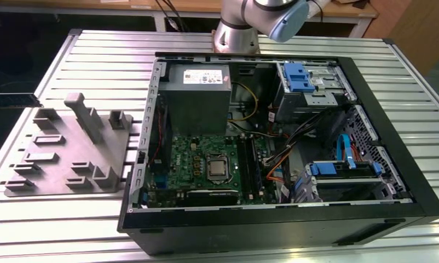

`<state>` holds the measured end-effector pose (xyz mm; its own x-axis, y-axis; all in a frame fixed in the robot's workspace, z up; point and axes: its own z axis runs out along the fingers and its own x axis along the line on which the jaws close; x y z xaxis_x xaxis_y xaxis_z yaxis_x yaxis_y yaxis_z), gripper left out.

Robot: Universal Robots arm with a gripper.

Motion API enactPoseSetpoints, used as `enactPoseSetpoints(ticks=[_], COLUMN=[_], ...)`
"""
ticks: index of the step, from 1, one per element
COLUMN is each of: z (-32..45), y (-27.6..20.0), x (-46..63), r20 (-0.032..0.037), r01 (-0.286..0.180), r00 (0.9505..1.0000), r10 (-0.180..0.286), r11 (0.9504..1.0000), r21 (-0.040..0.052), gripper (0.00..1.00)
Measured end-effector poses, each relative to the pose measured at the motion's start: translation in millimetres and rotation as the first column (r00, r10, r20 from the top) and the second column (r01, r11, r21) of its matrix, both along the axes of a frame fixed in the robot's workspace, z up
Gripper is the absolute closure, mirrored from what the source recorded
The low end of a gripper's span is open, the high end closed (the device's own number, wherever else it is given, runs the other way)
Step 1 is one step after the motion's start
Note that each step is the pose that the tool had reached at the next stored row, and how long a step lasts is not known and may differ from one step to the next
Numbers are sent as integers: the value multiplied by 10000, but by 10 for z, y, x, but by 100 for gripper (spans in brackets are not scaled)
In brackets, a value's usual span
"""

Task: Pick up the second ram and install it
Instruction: 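Pick up the second ram and move it above second insertion slot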

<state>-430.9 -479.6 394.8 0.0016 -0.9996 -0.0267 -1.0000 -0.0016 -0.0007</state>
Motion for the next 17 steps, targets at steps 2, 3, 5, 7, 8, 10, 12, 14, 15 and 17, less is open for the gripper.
enactPoseSetpoints(ticks=[2,3,5,7,8,10,12,14,15,17], z=[0,0,2,4,3,2,2,2,2,1], y=[0,0,0,1,0,0,0,0,0,0], x=[0,0,1,10,22,61,110,159,189,252], r20=[1,1,0,-3,-2,-1,0,-1,-1,0], r01=[0,0,0,-1,-1,0,0,0,0,0], r00=[10000,10000,10000,10000,10000,10000,10000,10000,10000,10000], r10=[0,0,0,1,1,0,0,0,0,0], r11=[10000,10000,10000,10000,10000,10000,10000,10000,10000,10000], r21=[1,0,-1,-3,-3,-2,-1,-1,-2,-1], gripper=[92,92,92,92,92,92,92,92,92,92])
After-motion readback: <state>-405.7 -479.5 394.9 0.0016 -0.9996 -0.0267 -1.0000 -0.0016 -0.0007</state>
